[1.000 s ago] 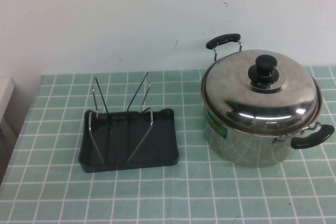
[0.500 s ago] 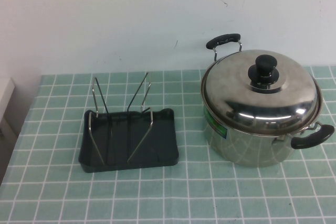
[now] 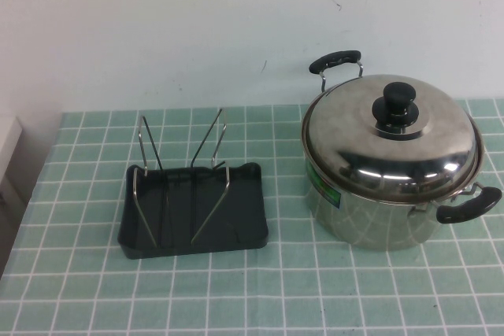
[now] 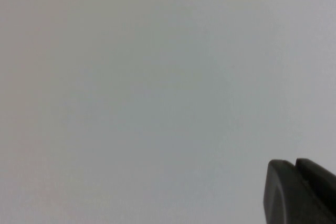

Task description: Put pot lid on rack

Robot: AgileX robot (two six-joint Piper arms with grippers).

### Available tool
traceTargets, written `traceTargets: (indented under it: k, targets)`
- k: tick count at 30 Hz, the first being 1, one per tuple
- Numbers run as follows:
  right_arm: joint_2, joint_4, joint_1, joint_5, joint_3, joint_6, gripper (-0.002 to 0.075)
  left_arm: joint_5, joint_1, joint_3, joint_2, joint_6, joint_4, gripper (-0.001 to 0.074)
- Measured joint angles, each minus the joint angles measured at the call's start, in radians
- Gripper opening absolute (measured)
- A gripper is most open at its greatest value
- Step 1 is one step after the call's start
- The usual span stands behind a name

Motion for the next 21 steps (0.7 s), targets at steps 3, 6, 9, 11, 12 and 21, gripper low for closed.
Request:
traceTargets:
  k: [3,6,9,11,12,21]
  targets:
    - [0.155,-0.029,0.01,-0.046,-0.019,0.017,-0.0001,-0.023,0.0,0.0,0.037,-0.039,0.003,-0.0003]
    - [0.318,-0.181,0.057,-0.185,-0.023,0.122,-0.0001,-0.021,-0.013,0.0,0.056,-0.044,0.003,-0.0004]
    - [0.47,-0.403,0.112,-0.395,-0.029,0.285,-0.0001,0.013,-0.042,0.0,0.062,-0.04,0.009,-0.0004]
    - [0.58,-0.527,0.148,-0.503,-0.046,0.37,-0.0001,0.057,-0.06,0.0,0.062,-0.04,0.026,-0.0003]
    - [0.624,-0.567,0.161,-0.549,-0.059,0.408,-0.0001,0.082,-0.07,0.0,0.062,-0.038,0.038,-0.0003]
    - [1.012,-0.695,0.234,-0.712,-0.196,0.528,0.0037,0.201,-0.1,0.024,0.062,-0.02,0.071,-0.0003]
